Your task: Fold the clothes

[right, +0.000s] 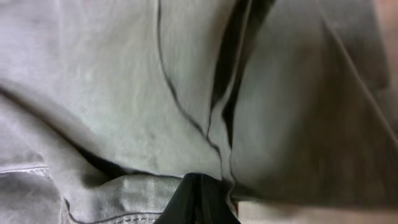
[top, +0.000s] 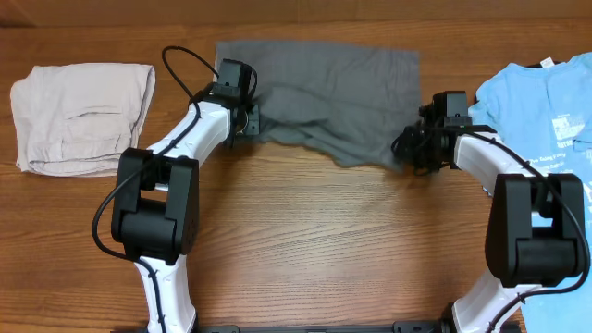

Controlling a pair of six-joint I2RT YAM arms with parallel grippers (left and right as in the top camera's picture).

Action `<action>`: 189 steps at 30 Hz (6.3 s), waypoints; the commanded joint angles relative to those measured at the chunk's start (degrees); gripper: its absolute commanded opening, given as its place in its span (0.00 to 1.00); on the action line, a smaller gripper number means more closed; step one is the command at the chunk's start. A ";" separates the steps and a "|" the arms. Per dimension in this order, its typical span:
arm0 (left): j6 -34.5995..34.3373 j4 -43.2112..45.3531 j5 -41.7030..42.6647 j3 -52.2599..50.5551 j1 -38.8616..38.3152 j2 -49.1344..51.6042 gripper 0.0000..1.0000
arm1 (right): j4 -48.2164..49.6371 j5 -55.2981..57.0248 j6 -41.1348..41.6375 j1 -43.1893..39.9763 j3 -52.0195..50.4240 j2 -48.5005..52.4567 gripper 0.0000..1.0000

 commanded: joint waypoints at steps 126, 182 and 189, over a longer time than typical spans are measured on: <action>2.34 -38.60 9.90 -11.76 1.01 -14.16 0.04 | -39.23 -1.01 5.75 -1.70 -5.29 -22.49 0.04; 3.26 -29.24 16.26 -8.76 -0.17 -36.79 0.04 | -35.01 10.84 4.90 -2.01 10.40 -22.05 0.26; 0.70 -40.11 16.28 -8.79 -0.17 -47.43 0.24 | -49.77 4.20 8.15 -1.97 10.25 -25.59 0.37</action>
